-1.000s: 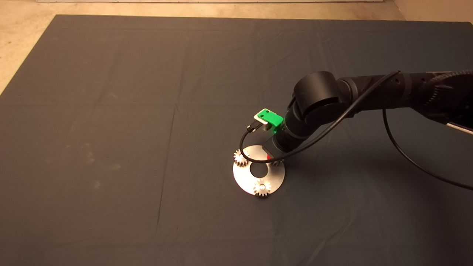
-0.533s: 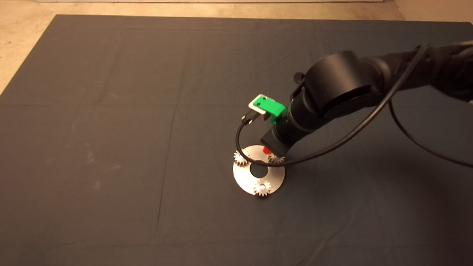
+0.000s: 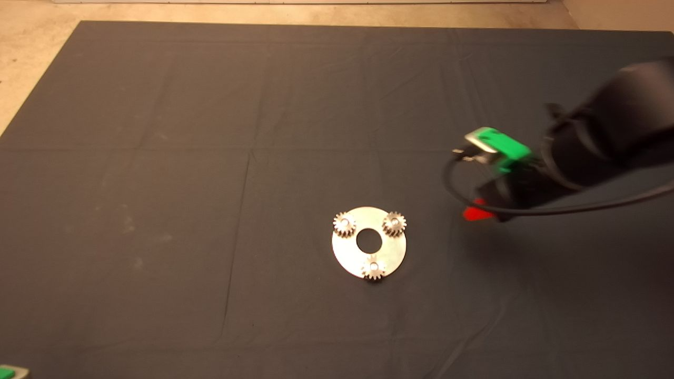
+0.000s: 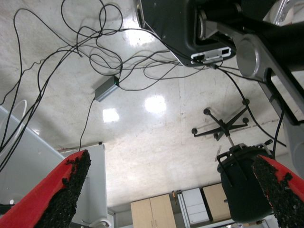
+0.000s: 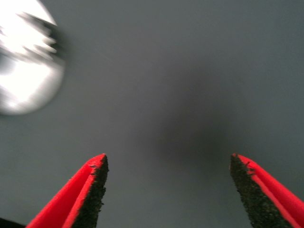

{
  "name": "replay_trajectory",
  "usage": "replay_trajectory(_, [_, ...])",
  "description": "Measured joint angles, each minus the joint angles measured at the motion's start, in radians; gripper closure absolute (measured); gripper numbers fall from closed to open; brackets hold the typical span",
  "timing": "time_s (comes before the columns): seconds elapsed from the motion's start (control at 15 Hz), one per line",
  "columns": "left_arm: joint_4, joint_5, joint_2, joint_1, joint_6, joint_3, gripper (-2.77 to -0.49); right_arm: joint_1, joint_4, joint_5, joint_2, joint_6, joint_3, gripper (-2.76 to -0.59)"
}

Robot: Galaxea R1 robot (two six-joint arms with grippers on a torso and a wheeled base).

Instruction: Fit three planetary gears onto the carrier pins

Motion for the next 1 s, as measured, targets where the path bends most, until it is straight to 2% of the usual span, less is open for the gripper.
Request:
replay_trajectory(0.07, [0.002, 0.001, 0.011, -0.003, -0.005, -0.004, -2.47, -0.004, 0.021, -0.004, -0.101, 0.012, 0.049, -1.89])
replay_trajectory(0.13, [0.004, 0.0, 0.024, -0.008, -0.019, -0.007, -2.57, -0.005, 0.046, -0.006, -0.196, 0.022, 0.097, -1.91])
replay_trajectory(0.27, [0.009, 0.0, 0.061, -0.008, -0.052, -0.008, -2.63, -0.005, 0.101, -0.003, -0.355, 0.036, 0.164, -2.02])
replay_trajectory(0.4, [0.016, 0.001, 0.114, -0.009, -0.121, -0.009, -2.76, -0.005, 0.16, -0.003, -0.452, 0.047, 0.209, -2.04])
replay_trajectory(0.47, [0.018, 0.0, 0.141, -0.009, -0.156, -0.009, -2.76, -0.005, 0.183, -0.003, -0.474, 0.049, 0.223, -2.15])
replay_trajectory(0.53, [0.022, -0.003, 0.16, -0.011, -0.188, -0.009, -2.76, -0.005, 0.199, -0.003, -0.482, 0.053, 0.231, -2.16])
replay_trajectory(0.67, [0.023, -0.002, 0.181, -0.014, -0.235, -0.009, -2.76, -0.005, 0.214, 0.001, -0.491, 0.054, 0.241, -2.2])
replay_trajectory(0.73, [0.024, -0.001, 0.189, -0.014, -0.255, -0.009, -2.76, -0.005, 0.219, 0.004, -0.494, 0.054, 0.245, -2.32])
replay_trajectory(0.87, [0.025, 0.0, 0.206, -0.014, -0.281, -0.009, -2.76, -0.005, 0.227, 0.005, -0.501, 0.054, 0.25, -2.33])
replay_trajectory(1.0, [0.026, -0.002, 0.219, -0.014, -0.291, -0.009, -2.76, -0.005, 0.232, 0.002, -0.508, 0.054, 0.251, -2.47])
